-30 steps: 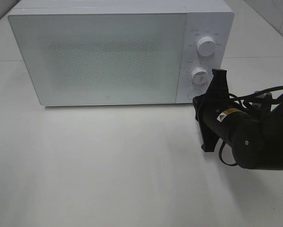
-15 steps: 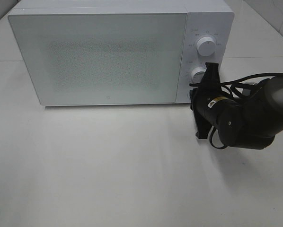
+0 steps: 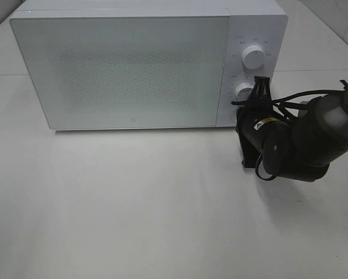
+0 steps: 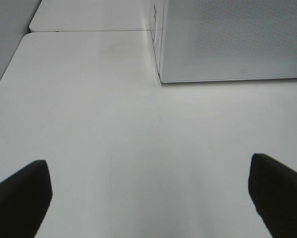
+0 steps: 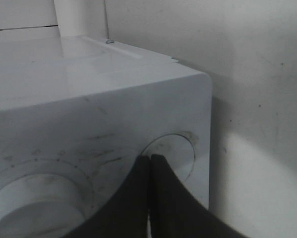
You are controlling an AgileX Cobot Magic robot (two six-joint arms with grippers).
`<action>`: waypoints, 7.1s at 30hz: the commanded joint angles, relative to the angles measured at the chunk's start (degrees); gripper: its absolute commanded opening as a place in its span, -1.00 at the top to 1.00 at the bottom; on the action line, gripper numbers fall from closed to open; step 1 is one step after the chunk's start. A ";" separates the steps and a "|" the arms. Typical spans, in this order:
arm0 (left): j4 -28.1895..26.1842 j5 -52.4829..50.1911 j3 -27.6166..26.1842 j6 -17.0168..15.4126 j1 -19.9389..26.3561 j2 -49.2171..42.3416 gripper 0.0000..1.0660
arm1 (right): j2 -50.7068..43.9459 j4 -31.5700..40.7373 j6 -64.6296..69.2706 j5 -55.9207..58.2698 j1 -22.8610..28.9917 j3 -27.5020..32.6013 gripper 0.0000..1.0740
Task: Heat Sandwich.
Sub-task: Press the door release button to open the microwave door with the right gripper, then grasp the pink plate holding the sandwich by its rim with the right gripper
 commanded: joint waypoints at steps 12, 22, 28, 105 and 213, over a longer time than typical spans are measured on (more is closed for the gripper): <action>-0.17 0.00 0.17 -0.11 0.00 -1.60 -0.90 | 3.44 1.83 -4.07 -7.91 -0.63 -5.27 0.97; -0.17 0.00 0.17 -0.11 0.00 -1.60 -0.90 | 3.90 1.32 -5.39 -12.78 -2.06 -9.74 0.98; -0.17 0.00 0.17 -0.11 0.00 -1.60 -0.90 | 3.90 -0.97 -5.67 -15.64 -3.27 -11.57 0.97; -0.17 0.00 0.17 -0.11 0.00 -1.60 -0.90 | -12.49 -4.24 -18.11 20.23 -2.23 2.81 0.96; -0.17 0.00 0.17 -0.11 0.00 -1.60 -0.90 | -29.68 -43.72 -142.84 95.74 4.81 -18.91 -0.69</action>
